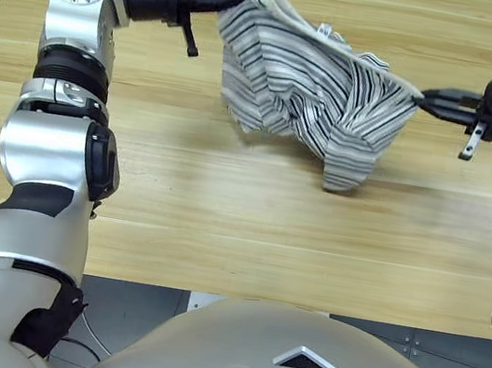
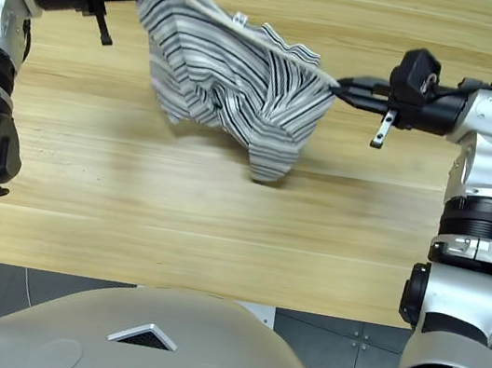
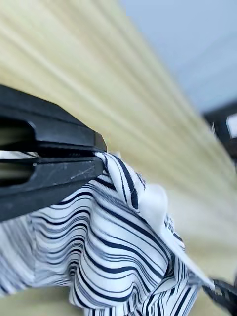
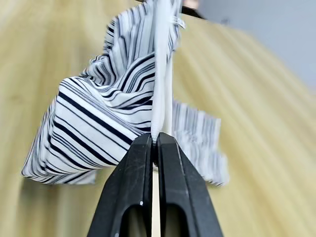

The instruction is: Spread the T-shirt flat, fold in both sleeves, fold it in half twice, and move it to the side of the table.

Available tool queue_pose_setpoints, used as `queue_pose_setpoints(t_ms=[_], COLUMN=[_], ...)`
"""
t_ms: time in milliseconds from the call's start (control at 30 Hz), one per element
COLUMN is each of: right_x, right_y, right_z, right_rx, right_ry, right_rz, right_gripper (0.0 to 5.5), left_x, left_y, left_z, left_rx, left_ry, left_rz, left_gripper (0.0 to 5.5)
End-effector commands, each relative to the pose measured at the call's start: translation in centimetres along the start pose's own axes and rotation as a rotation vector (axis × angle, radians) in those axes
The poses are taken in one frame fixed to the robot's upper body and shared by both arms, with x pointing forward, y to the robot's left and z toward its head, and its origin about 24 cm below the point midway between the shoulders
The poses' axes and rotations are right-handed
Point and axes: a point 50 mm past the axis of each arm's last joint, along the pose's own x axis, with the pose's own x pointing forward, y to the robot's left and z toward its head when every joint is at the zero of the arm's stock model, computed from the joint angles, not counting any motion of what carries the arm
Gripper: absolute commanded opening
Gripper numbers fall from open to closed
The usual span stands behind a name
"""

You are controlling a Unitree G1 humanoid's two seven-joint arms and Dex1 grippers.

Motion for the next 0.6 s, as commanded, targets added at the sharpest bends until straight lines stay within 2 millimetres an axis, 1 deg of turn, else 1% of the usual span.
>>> queue_pose_setpoints(t_ms=[33, 133, 167, 233, 267, 333, 433, 500, 533, 600], right_x=[2.9, 4.5, 4.8, 4.7, 4.5, 4.0, 3.1, 2.4, 2.2, 1.9], right_y=[-2.8, -5.3, -6.5, -8.9, -10.2, -12.1, -14.1, -14.8, -15.0, -15.2], right_z=[1.4, 2.4, 3.0, 4.6, 5.8, 8.0, 12.1, 13.9, 14.5, 15.1], right_rx=[-0.178, -0.322, -0.386, -0.533, -0.63, -0.803, -1.06, -1.182, -1.229, -1.252], right_ry=[0.09, 0.223, 0.282, 0.407, 0.478, 0.576, 0.633, 0.658, 0.671, 0.666], right_rz=[-0.149, -0.288, -0.358, -0.504, -0.592, -0.721, -0.909, -0.984, -1.003, -1.018], right_gripper=[0.13, 0.13, 0.13, 0.13, 0.13, 0.13, 0.13, 0.13, 0.13, 0.13], left_x=[2.0, 4.4, 5.0, 5.5, 5.5, 5.1, 4.5, 4.1, 3.8, 3.5], left_y=[1.2, 1.6, 1.9, 2.7, 3.4, 4.5, 5.8, 6.4, 6.6, 6.9], left_z=[2.4, 4.2, 4.9, 6.0, 6.8, 8.3, 10.9, 12.1, 12.5, 13.0], left_rx=[0.222, 0.318, 0.348, 0.415, 0.419, 0.453, 0.457, 0.474, 0.474, 0.469], left_ry=[0.047, 0.071, 0.093, 0.151, 0.167, 0.19, 0.154, 0.142, 0.136, 0.121], left_rz=[0.19, 0.328, 0.389, 0.51, 0.587, 0.697, 0.815, 0.864, 0.887, 0.91], left_gripper=[0.1, 0.1, 0.1, 0.1, 0.1, 0.1, 0.1, 0.1, 0.1, 0.1])
